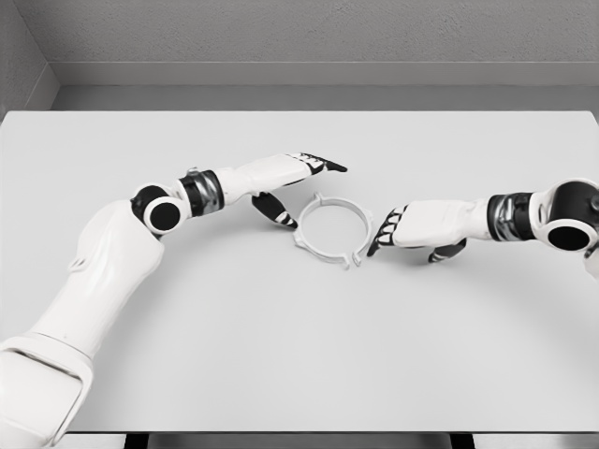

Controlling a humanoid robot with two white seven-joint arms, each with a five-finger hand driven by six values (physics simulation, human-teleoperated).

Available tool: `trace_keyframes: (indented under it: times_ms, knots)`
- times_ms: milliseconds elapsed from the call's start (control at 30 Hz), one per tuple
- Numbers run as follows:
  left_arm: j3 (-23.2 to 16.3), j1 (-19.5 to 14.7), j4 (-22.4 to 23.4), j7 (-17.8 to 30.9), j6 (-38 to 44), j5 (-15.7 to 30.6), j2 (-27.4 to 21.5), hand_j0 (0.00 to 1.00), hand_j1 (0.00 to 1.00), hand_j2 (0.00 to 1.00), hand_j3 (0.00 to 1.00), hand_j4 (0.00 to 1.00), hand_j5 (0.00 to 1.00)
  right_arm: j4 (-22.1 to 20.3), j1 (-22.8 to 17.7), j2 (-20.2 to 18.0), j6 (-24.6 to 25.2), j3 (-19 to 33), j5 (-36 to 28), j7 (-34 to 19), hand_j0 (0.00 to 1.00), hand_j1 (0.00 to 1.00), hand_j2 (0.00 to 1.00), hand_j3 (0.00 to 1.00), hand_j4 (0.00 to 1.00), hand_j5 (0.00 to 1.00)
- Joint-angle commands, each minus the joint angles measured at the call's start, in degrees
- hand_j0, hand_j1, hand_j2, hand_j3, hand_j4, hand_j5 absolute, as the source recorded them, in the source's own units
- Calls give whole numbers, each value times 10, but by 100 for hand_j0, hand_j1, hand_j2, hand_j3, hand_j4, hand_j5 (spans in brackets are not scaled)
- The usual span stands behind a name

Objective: Assemble PVC drainage pipe clamps

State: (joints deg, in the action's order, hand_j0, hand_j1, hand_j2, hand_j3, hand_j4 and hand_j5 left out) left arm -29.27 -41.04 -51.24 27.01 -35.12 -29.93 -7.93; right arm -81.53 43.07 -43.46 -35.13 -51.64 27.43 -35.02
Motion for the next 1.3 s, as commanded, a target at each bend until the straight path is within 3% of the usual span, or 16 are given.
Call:
trace_keyframes:
  times_ms: [0,300,500,600,700,833,900,1000,1200,1267]
  knots:
    - [1,0,-1,0,1,4,2,100,100,100,100,100,100,4,0,3,1,-1,-2,0,88,88,88,88,88,88]
    - [-9,0,-2,0,1,3,0,100,100,100,100,100,100,17,9,17,1,-4,-2,0,88,88,88,88,88,88]
    - [-3,-10,3,-1,1,12,-13,100,100,100,100,100,100,11,9,-11,1,-4,0,0,88,88,88,88,88,88]
    - [1,-25,3,-4,1,16,-59,100,100,100,100,100,100,11,9,-28,1,-2,-2,0,88,88,88,88,88,88]
    - [5,-25,4,-4,1,62,-114,100,100,100,100,100,100,-39,9,-68,1,12,-20,0,90,90,90,90,90,90]
    - [6,-26,3,-5,1,71,-154,100,100,100,100,100,100,-59,-5,-116,1,111,-70,0,100,100,100,100,100,100]
    - [32,-26,4,-5,1,71,-203,100,100,100,100,100,100,-55,-87,-116,1,216,-119,0,100,100,100,100,100,100]
    - [36,-24,5,-5,1,70,-240,100,100,100,100,100,100,-55,-197,-90,1,375,-164,0,100,100,100,100,100,100]
    - [48,-23,15,-4,1,70,-268,100,100,100,100,100,100,-57,-228,-58,1,395,-206,0,100,100,100,100,100,100]
    - [48,-23,16,-5,1,70,-269,100,100,100,100,100,100,-61,-256,-49,1,443,-205,0,100,100,100,100,100,100]
